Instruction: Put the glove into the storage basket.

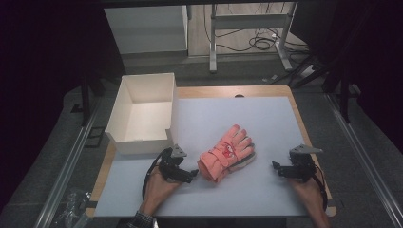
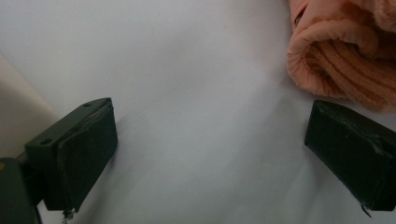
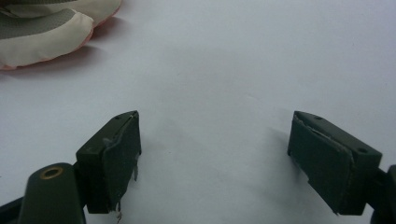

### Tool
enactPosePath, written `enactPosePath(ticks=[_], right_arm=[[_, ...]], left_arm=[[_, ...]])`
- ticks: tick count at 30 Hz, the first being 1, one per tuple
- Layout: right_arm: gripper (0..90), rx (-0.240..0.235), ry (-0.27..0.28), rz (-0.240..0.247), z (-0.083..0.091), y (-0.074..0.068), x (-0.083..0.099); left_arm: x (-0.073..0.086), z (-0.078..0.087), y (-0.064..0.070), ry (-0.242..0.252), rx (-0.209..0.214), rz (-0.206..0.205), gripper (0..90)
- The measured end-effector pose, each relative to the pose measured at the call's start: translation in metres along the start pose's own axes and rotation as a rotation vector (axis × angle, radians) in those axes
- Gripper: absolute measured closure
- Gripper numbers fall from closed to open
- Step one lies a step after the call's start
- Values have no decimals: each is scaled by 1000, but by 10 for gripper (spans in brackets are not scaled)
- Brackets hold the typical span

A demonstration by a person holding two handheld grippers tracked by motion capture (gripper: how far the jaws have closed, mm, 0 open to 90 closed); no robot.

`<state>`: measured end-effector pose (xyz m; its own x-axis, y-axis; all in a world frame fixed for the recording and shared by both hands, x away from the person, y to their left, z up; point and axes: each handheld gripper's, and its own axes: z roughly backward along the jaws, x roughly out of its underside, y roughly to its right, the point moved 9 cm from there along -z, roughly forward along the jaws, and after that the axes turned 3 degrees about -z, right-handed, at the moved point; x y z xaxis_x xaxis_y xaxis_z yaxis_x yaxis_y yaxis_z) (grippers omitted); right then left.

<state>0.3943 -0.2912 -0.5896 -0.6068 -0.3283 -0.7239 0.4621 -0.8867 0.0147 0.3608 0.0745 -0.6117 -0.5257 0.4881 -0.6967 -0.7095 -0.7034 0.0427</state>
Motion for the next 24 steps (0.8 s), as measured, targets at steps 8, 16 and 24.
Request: enactPosePath(ticks=[8, 16, 24], right_arm=[[172, 6, 5, 4, 0, 0, 0], [169, 12, 7, 7, 0, 0, 0], [169, 25, 16, 22, 1, -1, 0]], left_arm=[[3, 21, -9, 31, 26, 55, 46], [-10, 33, -10, 14, 32, 39, 52], [-23, 39, -10, 4, 36, 19, 64]])
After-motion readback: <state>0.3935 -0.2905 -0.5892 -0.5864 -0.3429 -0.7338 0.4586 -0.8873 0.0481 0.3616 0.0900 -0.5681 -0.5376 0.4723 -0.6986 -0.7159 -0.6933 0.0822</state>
